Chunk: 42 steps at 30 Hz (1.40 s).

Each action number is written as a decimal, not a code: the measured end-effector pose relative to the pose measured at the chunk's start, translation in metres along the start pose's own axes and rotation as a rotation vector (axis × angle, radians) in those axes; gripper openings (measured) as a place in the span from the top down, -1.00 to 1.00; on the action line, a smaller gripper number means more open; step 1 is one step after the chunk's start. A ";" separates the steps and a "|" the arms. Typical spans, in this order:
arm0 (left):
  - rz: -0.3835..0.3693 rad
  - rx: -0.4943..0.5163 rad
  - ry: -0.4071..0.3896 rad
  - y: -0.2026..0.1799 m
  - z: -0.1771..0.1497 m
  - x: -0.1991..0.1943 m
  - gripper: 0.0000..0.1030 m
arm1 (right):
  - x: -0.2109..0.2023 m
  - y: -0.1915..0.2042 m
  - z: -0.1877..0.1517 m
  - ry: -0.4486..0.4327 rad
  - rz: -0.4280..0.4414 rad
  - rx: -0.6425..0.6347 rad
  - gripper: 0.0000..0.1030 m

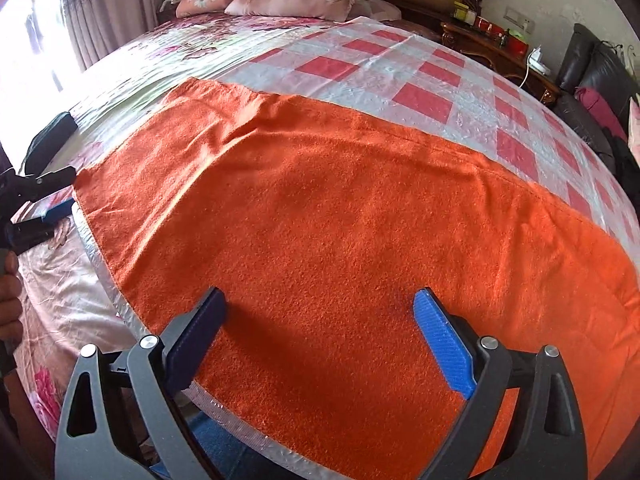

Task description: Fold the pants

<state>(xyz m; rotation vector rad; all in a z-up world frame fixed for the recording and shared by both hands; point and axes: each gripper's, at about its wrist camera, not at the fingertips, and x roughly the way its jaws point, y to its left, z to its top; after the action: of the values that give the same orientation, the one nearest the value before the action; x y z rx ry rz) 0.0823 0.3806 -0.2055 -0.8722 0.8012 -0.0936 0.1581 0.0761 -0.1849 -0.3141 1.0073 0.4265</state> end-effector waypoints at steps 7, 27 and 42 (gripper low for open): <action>0.261 0.287 -0.044 -0.061 -0.002 -0.005 0.81 | 0.001 -0.001 0.001 0.004 0.004 0.008 -0.78; 0.562 1.069 -0.186 -0.301 -0.087 0.053 0.83 | 0.020 -0.145 0.009 0.154 0.836 0.674 -0.83; 0.494 1.482 -0.034 -0.322 -0.239 0.132 0.83 | 0.034 -0.172 0.002 0.179 1.141 0.658 -0.83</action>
<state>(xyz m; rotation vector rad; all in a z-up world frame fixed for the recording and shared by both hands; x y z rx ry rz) 0.0944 -0.0369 -0.1438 0.7192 0.6619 -0.1932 0.2579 -0.0669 -0.2033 0.8854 1.3799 1.0523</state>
